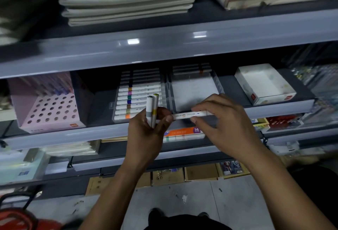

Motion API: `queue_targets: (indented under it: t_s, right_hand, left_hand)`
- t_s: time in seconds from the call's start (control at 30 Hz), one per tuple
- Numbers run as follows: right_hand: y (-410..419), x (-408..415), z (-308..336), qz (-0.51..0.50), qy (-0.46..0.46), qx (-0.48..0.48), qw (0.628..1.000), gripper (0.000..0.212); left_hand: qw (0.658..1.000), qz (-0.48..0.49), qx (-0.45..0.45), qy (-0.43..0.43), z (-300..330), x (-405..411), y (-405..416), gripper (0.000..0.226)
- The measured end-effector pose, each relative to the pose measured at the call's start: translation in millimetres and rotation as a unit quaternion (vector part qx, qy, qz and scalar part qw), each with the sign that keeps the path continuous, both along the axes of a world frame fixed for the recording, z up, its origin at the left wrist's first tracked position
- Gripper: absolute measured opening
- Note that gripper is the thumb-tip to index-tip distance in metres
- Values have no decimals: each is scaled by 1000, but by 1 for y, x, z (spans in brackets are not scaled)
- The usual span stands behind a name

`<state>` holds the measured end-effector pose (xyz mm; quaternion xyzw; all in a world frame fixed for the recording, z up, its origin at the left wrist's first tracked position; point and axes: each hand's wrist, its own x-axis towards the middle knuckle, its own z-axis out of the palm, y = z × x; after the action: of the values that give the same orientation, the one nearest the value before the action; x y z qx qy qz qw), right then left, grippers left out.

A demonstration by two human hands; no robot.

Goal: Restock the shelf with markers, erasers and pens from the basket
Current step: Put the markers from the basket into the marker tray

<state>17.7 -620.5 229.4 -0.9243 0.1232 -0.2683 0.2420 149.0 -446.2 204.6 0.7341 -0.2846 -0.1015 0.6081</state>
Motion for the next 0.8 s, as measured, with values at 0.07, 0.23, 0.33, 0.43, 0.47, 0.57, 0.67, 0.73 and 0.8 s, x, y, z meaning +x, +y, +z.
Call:
queue_targets:
  t_s: [0.07,0.23,0.33,0.43,0.47,0.57,0.67,0.73,0.8]
  right_hand:
    - [-3,0,2,3,11,-22,1000,24]
    - [-14,3,5,26,15,-87,996,21]
    - [-29,10,3,15,16,-113,993,18]
    - [-49,22,-2,0,14,-118,993,17]
    - [-54,27,-3,-4,18,-115,993,18]
    - [-69,45,-4,-12,24,-101,994,20]
    - [-79,66,-3,-44,14,-101,994,19]
    - [-87,82,-5,-76,43,-127,988,21]
    - [-93,96,-7,-92,82,-134,983,24]
  left_hand:
    - [1000,4,6,-14,1,-1,-4,5]
    - [999,23,4,-27,-2,-1,-14,4]
    - [995,51,15,-83,-6,-4,-19,14]
    - [985,65,54,-152,-13,-6,-22,15]
    - [981,58,69,-173,-15,-7,-23,13]
    - [968,33,111,-223,-21,-10,-25,5]
    - [964,22,128,-233,-26,-14,-27,15]
    - [964,25,136,-228,-29,-16,-28,17]
    - [965,23,135,-225,-33,-17,-28,16]
